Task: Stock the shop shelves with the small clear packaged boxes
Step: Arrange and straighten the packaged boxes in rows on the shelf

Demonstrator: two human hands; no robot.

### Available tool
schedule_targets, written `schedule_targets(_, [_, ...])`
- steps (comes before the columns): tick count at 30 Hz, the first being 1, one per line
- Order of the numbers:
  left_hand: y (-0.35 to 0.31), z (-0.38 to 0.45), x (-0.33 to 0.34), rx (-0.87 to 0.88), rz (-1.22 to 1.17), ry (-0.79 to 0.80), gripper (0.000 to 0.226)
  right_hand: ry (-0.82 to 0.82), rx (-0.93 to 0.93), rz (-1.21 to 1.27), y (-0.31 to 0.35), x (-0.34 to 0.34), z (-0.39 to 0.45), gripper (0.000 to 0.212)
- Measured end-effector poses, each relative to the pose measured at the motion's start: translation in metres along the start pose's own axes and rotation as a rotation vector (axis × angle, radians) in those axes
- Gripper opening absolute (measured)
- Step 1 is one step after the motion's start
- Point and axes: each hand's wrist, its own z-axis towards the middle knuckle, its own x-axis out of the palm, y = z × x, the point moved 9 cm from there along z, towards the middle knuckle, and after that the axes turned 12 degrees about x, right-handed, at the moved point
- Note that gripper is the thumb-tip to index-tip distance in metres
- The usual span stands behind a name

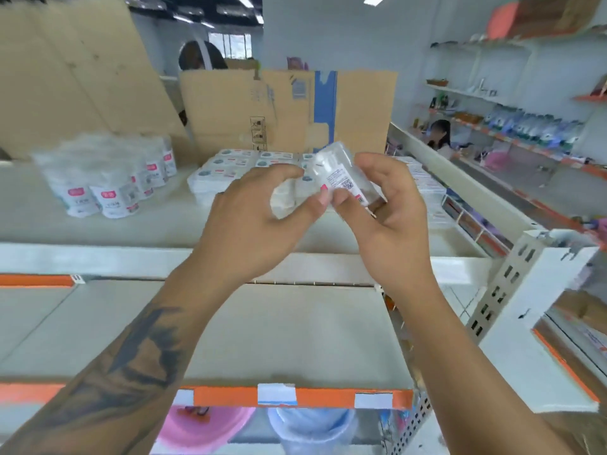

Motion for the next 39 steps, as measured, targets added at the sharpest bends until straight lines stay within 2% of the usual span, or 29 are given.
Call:
schedule_targets(2, [-0.009, 0.003, -0.003, -0.036, -0.3, -0.038, 0.032, 0.08, -0.017, 0.107, 0.005, 0.008, -0.003, 0.032])
schedule_targets(4, [-0.02, 0.003, -0.007, -0.042, -0.473, -0.053, 0.024, 0.137, -0.04, 0.196, 0.01, 0.015, -0.005, 0.032])
schedule_targets(9, [-0.019, -0.012, -0.027, -0.116, -0.629, -0.204, 0.029, 0.237, -0.04, 0.263, 0.02, 0.034, -0.008, 0.035])
schedule_targets(14, [0.0, -0.029, -0.06, -0.116, -0.592, -0.348, 0.049, 0.32, 0.019, 0.192, 0.024, 0.067, -0.013, 0.036])
schedule_targets(20, [0.028, -0.048, -0.125, -0.038, -0.553, -0.489, 0.044, 0.423, 0.089, 0.212, 0.035, 0.135, -0.023, 0.023])
schedule_targets(25, [0.062, -0.063, -0.185, 0.037, -0.435, -0.548, 0.041, 0.4, 0.077, 0.11, 0.051, 0.196, -0.02, 0.014])
schedule_targets(27, [0.08, -0.066, -0.208, 0.066, -0.378, -0.552, 0.044, 0.385, 0.046, 0.043, 0.06, 0.223, -0.016, 0.014])
schedule_targets(32, [0.13, -0.075, -0.251, 0.075, -0.231, -0.561, 0.05, 0.429, -0.063, -0.29, 0.084, 0.308, -0.007, 0.035])
schedule_targets(39, [0.197, -0.09, -0.292, 0.058, -0.164, -0.591, 0.054, 0.527, -0.11, -0.511, 0.082, 0.398, -0.012, 0.028])
